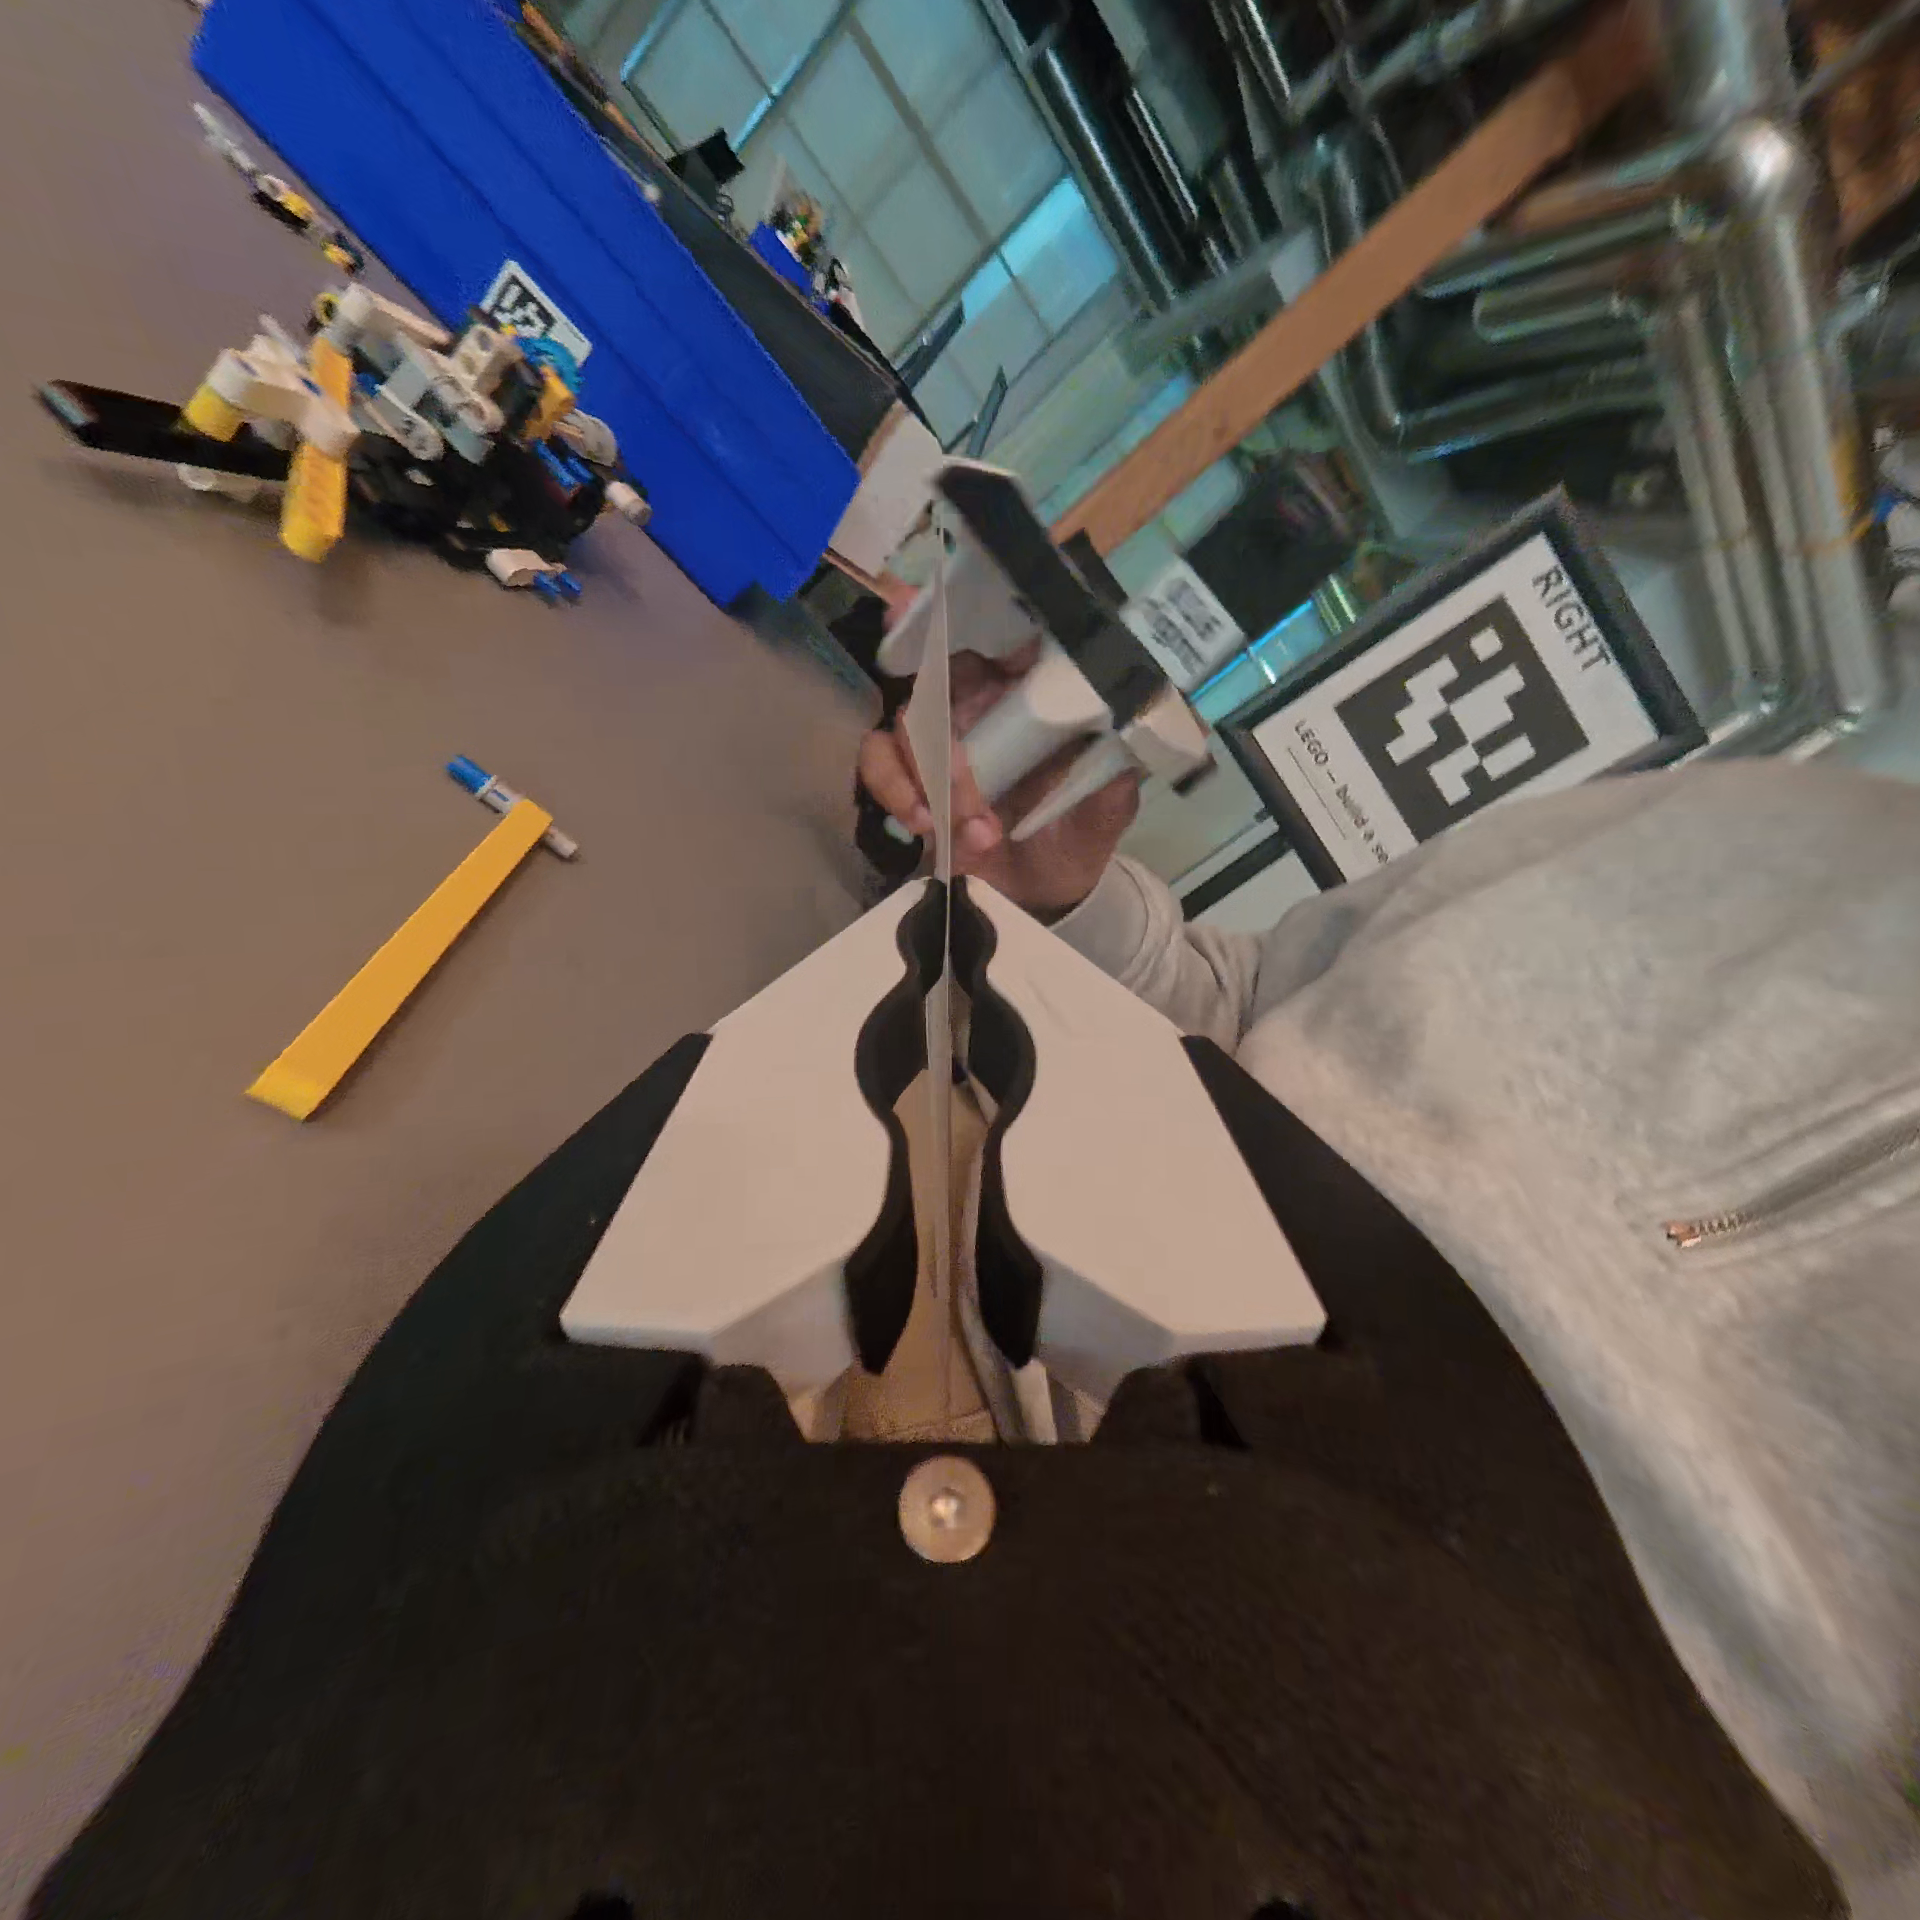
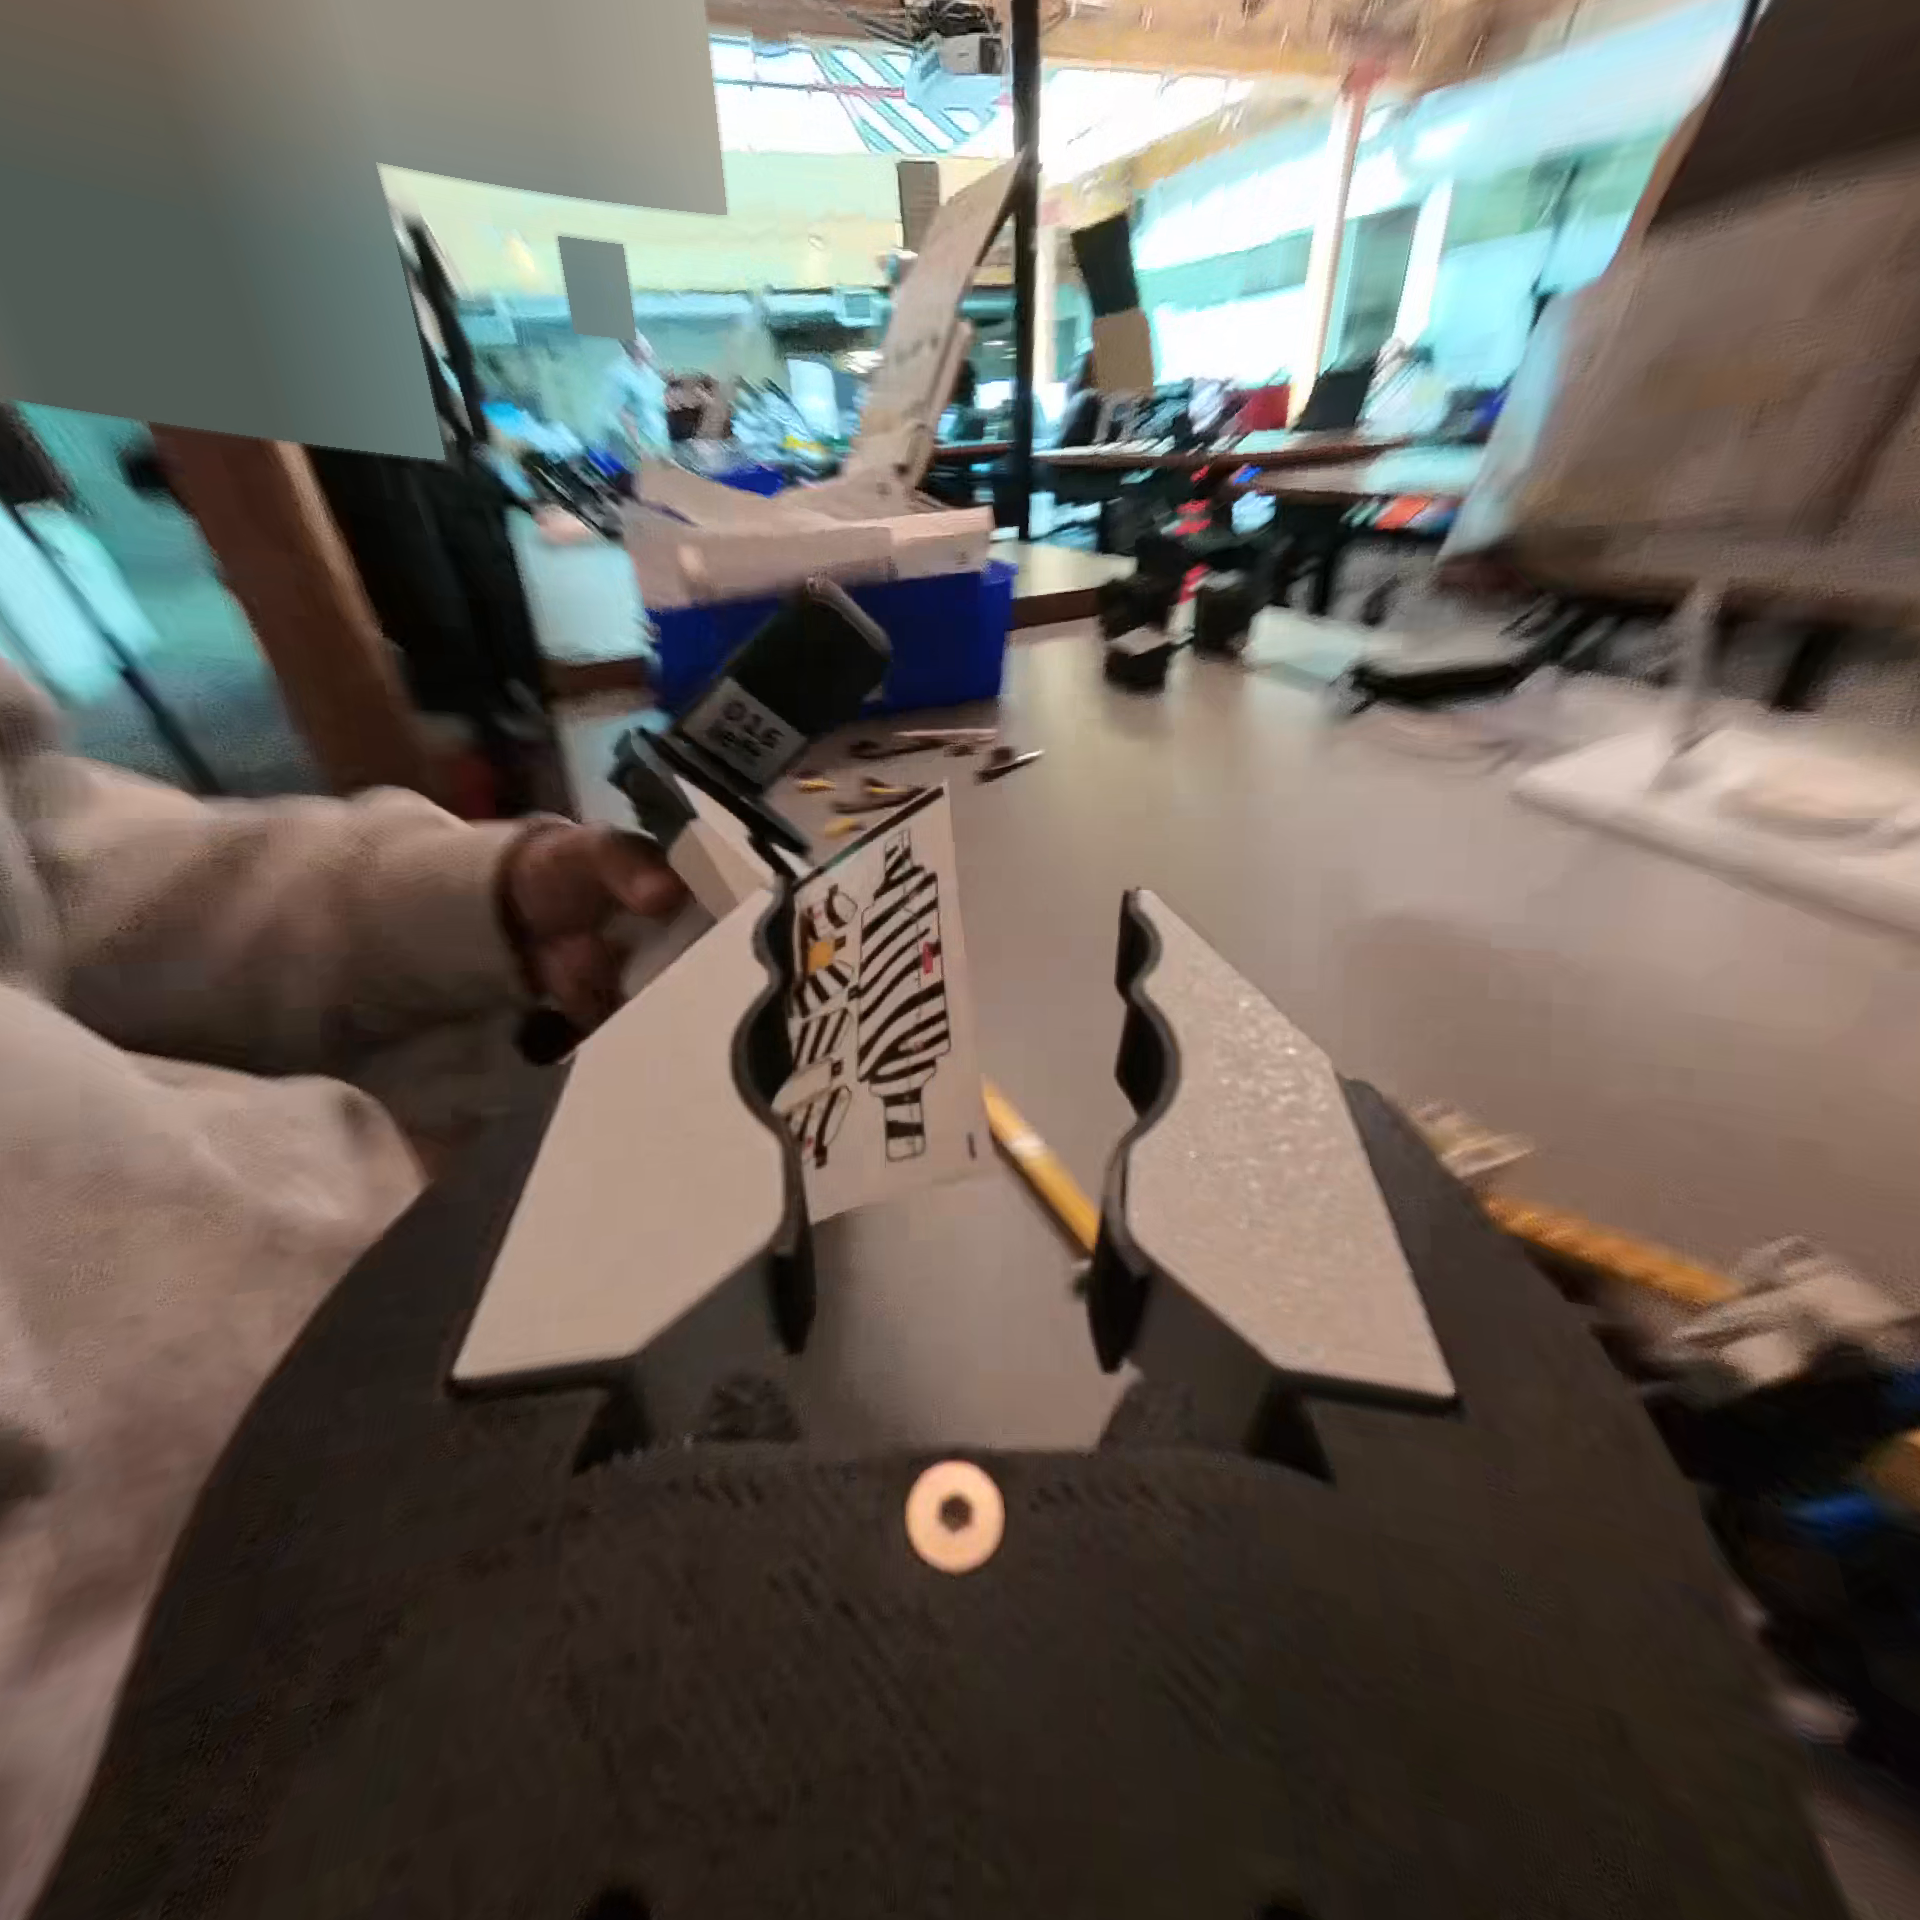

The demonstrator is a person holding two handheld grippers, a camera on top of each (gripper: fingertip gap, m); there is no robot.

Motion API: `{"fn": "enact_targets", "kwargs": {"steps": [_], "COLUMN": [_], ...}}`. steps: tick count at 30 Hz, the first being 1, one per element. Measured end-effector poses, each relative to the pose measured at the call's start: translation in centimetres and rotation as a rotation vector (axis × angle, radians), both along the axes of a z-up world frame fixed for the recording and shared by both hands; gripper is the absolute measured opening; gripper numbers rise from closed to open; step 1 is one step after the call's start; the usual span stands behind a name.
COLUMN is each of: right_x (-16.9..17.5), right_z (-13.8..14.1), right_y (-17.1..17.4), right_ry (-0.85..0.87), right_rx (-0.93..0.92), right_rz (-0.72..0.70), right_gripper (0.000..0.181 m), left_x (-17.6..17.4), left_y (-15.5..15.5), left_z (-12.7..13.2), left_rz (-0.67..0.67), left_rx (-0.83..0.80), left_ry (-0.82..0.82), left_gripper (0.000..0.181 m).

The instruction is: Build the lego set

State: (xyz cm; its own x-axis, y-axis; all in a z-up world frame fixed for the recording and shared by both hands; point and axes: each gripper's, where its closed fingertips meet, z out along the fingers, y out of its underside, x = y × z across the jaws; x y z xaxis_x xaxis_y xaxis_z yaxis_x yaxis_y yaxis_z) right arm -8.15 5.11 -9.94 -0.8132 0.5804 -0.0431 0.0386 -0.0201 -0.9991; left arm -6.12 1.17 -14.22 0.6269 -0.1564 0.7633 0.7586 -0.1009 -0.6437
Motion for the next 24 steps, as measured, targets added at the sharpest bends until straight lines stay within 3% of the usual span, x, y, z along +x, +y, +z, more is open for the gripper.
{"fn": "enact_targets", "kwargs": {"steps": [4, 8, 12, 19, 24], "right_x": [1.6, 2.2, 1.8, 2.6, 2.5], "right_z": [-0.1, -2.7, -4.6, -4.8, -3.8], "right_y": [-2.2, -4.7, -4.9, -5.2, -4.4], "right_ry": [0.272, 0.219, 0.131, -0.060, -0.189], "right_rx": [0.259, 0.369, 0.414, 0.235, 0.067], "right_rz": [-0.065, -0.004, 0.022, 0.146, 0.209], "right_gripper": [0.048, 0.051, 0.052, 0.047, 0.037], "left_x": [-0.3, 0.5, 1.1, 1.7, 1.8], "left_y": [0.1, 0.4, 0.4, 0.5, 0.7], "left_z": [-0.5, -0.8, -0.4, -0.3, -0.4], "left_rz": [0.020, -0.003, -0.021, -0.016, -0.017], "left_rx": [-0.038, -0.065, -0.045, -0.056, -0.066], "left_ry": [0.004, 0.057, 0.109, 0.255, 0.273], "left_gripper": [0.000, 0.000, 0.000, 0.000, 0.000]}}
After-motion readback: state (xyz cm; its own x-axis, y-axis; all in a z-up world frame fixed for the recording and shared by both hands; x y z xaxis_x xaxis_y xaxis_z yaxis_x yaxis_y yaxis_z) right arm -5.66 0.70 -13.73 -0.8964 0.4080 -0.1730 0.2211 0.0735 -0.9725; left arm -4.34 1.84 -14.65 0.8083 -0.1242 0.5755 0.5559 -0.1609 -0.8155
